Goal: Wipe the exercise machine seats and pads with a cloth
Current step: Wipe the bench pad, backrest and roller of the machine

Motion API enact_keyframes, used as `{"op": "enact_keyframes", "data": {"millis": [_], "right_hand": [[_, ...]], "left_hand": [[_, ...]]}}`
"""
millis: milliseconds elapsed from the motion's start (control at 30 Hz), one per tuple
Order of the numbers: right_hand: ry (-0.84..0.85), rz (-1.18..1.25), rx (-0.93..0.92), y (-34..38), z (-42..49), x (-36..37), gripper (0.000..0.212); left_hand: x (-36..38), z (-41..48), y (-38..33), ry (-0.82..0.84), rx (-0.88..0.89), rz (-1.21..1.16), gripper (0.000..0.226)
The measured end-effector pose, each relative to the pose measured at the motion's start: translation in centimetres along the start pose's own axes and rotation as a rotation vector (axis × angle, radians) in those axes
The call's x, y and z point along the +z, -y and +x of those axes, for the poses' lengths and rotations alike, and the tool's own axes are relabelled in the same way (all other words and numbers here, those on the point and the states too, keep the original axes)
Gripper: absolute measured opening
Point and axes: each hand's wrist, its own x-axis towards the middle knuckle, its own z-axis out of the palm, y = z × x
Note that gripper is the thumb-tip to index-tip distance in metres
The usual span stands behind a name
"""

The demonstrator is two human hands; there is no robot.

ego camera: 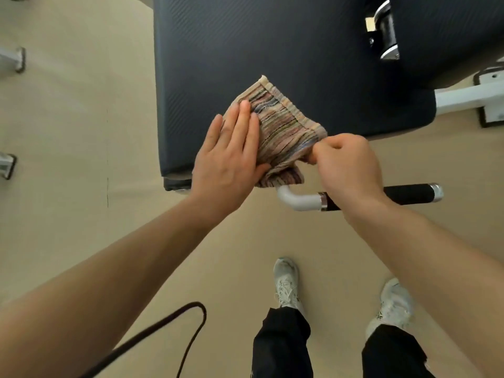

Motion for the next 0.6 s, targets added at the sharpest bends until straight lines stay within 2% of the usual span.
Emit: {"op": "enact_keyframes", "data": {"millis": [33,133,167,233,400,500,600], "right_hand": [[-0.079,-0.192,-0.212,-0.9,0.0,-0.7,0.024],[-0.104,-0.724,-0.738,-3.1,2.4,-2.0,0.077],[-0.093,-0.89,-0.846,-3.7,3.8,-1.9,0.091],[-0.071,-1.083,-0.97,-3.9,6.1,-1.9,0.101],[-0.08,-1.155,-1.12,-1.8,8.2,-0.1,0.095],[-0.11,-1.072,-1.248,0.2,6.7,4.4,0.084],[-0.078,-0.97,-1.34,2.6,3.9,10.3,0.075]], "left_hand": [[0.1,1.0,-1.3,-0.008,-0.005,-0.002,0.078],[0.4,3.9,-3.7,-0.063,0.02,-0.019,0.073],[0.6,4.5,-4.0,-0.086,0.047,-0.019,0.071],[0.9,5.2,-3.9,-0.101,0.11,-0.013,0.071],[1.2,3.6,-0.7,-0.133,0.224,0.04,0.065],[1.8,0.4,3.3,-0.187,0.165,0.104,0.058],[1.8,-3.9,8.5,-0.172,0.081,0.141,0.065]]}}
